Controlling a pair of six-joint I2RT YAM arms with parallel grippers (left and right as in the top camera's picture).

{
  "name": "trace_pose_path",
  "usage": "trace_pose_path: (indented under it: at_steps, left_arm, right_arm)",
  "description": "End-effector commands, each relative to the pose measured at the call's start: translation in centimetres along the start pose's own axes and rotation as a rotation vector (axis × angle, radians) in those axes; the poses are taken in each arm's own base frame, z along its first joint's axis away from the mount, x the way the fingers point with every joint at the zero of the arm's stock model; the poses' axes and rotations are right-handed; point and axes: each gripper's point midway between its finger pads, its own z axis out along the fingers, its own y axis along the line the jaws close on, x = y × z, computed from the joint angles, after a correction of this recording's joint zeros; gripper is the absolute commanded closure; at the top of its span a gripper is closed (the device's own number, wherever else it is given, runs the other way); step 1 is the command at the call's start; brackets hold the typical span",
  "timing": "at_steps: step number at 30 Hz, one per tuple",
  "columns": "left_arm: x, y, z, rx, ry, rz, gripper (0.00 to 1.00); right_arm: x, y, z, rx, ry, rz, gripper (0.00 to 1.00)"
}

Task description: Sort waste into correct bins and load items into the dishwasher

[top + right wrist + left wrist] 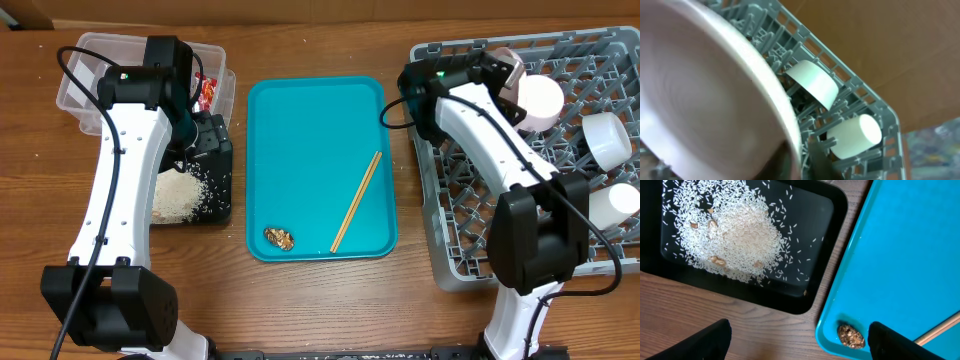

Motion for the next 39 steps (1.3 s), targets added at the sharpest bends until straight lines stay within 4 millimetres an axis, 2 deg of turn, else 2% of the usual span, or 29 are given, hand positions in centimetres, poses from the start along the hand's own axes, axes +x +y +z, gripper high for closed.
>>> trace_pose_path:
  at_steps: [1, 3, 8, 11, 14, 17, 21, 24, 25, 27, 30, 34, 37, 39]
  left_arm:
    - [-0.4, 0.1, -1.0, 0.002, -0.037, -0.015, 0.11]
    - [-0.4, 0.1, -1.0, 0.002, -0.037, -0.015, 0.11]
    - [-0.5, 0.0, -1.0, 0.002, -0.037, -0.015, 0.11]
    - [-0.4, 0.0, -1.0, 0.002, -0.037, -0.015, 0.11]
    - [-0.5, 0.0, -1.0, 0.002, -0.038, -0.015, 0.1]
    - [-0.5, 0.0, -1.0, 0.003, -0.039, -0.015, 0.1]
    - [-0.6, -0.1, -1.0, 0.008, -0.041, -0.015, 0.09]
    - [-0.5, -0.4, -1.0, 0.029, -0.036, -0.015, 0.09]
    - [-0.5, -0.5, -1.0, 0.03, -0.037, -0.015, 0.09]
    - [-0.6, -0.5, -1.0, 0.03, -0.039, -0.015, 0.09]
    - [-0.7, -0.5, -1.0, 0.032, -0.043, -0.015, 0.09]
    - [-0.7, -0.5, -1.0, 0.031, -0.043, -0.015, 0.09]
    - [-0.7, -0.5, -1.0, 0.031, -0.043, -0.015, 0.09]
    - [-0.7, -0.5, -1.0, 0.031, -0.043, -0.015, 0.09]
  right_arm:
    - [0.1, 0.0, -0.3, 0.006, -0.015, -0.03, 0.36]
    - [-0.1, -0.5, -0.4, 0.014, -0.017, -0.046, 0.23]
    - [-1.3, -2.2, -1.1, 0.007, -0.025, -0.019, 0.16]
    - [-2.2, -3.1, -1.8, -0.035, -0.004, 0.054, 0.02]
    - [-2.1, -3.2, -2.6, -0.119, 0.082, 0.126, 0.0]
    - [-0.8, -1.8, -4.3, -0.269, 0.246, 0.157, 0.0]
    - [1.6, 2.9, -9.3, -0.635, 0.492, 0.047, 0.0]
    - [3.4, 6.9, -16.3, -1.043, 0.661, -0.09, 0.0]
    - [3.6, 7.5, -18.4, -1.145, 0.692, -0.116, 0.0]
    - [3.8, 8.2, -21.2, -1.255, 0.716, -0.135, 0.0]
    - [4.5, 8.6, -23.4, -1.295, 0.712, -0.153, 0.0]
    - [6.8, 9.0, -24.4, -1.264, 0.758, -0.166, 0.0]
    - [9.1, 9.1, -23.0, -1.173, 0.806, -0.16, 0.02]
    - [10.4, 9.0, -21.7, -1.105, 0.816, -0.162, 0.12]
